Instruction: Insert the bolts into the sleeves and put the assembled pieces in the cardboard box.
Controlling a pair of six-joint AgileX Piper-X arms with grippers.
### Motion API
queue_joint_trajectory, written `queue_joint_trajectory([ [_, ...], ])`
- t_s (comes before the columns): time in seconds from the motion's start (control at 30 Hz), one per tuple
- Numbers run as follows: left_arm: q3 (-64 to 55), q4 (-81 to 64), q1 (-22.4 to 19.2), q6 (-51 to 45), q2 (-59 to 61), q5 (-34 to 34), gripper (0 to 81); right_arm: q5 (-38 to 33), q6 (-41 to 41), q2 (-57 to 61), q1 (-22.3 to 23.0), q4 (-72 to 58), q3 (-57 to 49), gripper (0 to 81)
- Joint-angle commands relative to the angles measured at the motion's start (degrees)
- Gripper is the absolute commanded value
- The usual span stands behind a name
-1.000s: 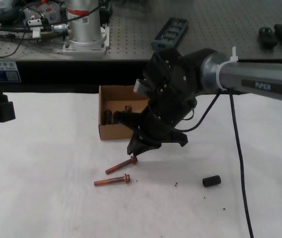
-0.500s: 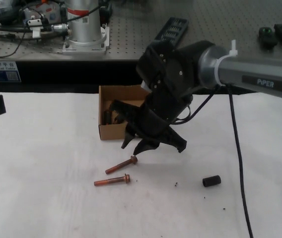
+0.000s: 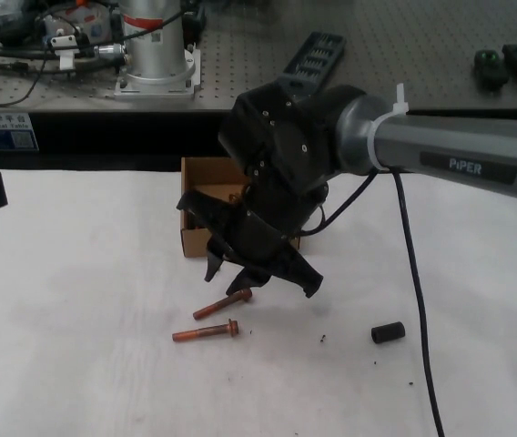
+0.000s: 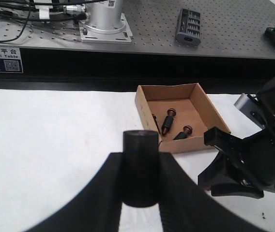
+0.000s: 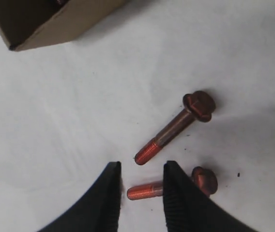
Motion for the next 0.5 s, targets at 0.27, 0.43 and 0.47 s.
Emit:
queue_joint_trajectory([
  [0.27, -0.06, -1.09, 0.18, 0.55, -0.56, -0.76, 5.6, -0.15, 6.23, -1.25, 0.11, -1.27, -0.64, 23.3],
  [0.43, -0.06, -1.09, 0.18, 0.55, -0.56, -0.76, 5.6, -0.15, 8.05, -1.25, 0.41, -1.39, -0.64, 23.3],
  [0.47, -0.06, -1.09, 0.18, 0.55, -0.56, -0.76, 5.6, -0.15, 8.65, -1.25, 0.55, -1.39, -0.64, 23.3],
])
